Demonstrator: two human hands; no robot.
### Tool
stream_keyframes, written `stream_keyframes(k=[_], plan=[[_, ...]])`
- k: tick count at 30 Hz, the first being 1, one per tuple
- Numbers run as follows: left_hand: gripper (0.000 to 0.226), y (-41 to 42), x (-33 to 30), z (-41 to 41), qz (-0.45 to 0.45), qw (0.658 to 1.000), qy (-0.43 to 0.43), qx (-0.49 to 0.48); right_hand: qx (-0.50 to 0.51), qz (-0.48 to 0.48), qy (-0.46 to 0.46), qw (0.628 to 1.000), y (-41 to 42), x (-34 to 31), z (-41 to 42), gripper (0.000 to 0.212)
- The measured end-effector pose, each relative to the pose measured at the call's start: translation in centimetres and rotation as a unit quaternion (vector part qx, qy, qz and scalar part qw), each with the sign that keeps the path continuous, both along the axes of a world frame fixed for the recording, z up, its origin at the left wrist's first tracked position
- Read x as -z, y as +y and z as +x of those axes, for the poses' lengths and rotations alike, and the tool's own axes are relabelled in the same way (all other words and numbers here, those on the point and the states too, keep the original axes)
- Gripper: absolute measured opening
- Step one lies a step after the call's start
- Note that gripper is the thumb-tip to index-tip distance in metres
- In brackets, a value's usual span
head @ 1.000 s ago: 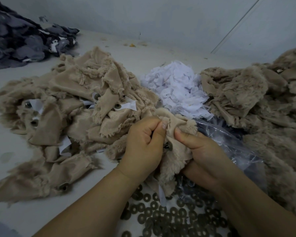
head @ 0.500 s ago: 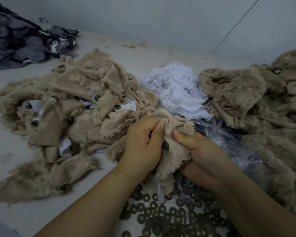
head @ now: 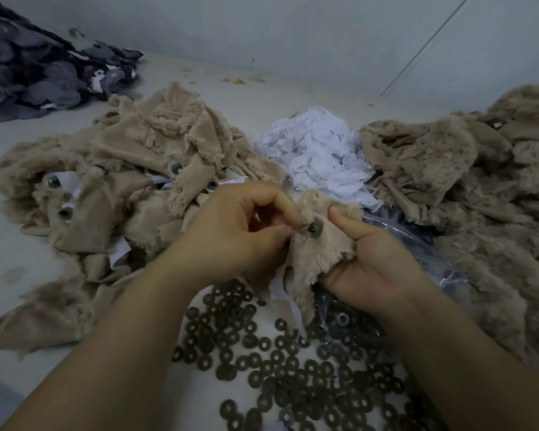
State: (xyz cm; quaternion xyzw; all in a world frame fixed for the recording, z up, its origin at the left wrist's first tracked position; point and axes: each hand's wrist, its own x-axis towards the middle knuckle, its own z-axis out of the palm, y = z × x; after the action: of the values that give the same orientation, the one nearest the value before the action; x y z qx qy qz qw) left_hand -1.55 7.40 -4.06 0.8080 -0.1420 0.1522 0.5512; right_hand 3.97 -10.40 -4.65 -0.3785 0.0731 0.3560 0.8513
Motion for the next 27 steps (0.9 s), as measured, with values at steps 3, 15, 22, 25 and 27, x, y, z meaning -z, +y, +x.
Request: stream_keyframes(k=[3,15,22,25,27], plan=[[0.023,1.1,-0.7,-0.7,0.143,0.985,0.034,0.086,0.019,-0.013,0.007,1.000,-0.2,0.0,0.3,0.038],[0.027,-2.7,0.6,-2.3,0.458,0.881,-0.031,0.116,0.040,-0.039,-0.005,0.998,0.0,0.5,0.4,0.028],[0.011,-2.2,-0.3,-2.2,0.168,0.974,0.069,0.134,0.022,-0.047,-0.056,0.997,0.1,0.6,0.1,0.033],[0.012,-2.2,-1.1,-1.9,0.061,0.990,0.064,0.112,0.005,-0.052,-0.107,0.993,0.1,0.8,-0.2,0.037],[0.012,-2.6,-1.2,-1.5,0.005,0.995,0.063,0.074,0.012,-0.068,-0.144,0.987,0.1,0.8,-0.3,0.035]])
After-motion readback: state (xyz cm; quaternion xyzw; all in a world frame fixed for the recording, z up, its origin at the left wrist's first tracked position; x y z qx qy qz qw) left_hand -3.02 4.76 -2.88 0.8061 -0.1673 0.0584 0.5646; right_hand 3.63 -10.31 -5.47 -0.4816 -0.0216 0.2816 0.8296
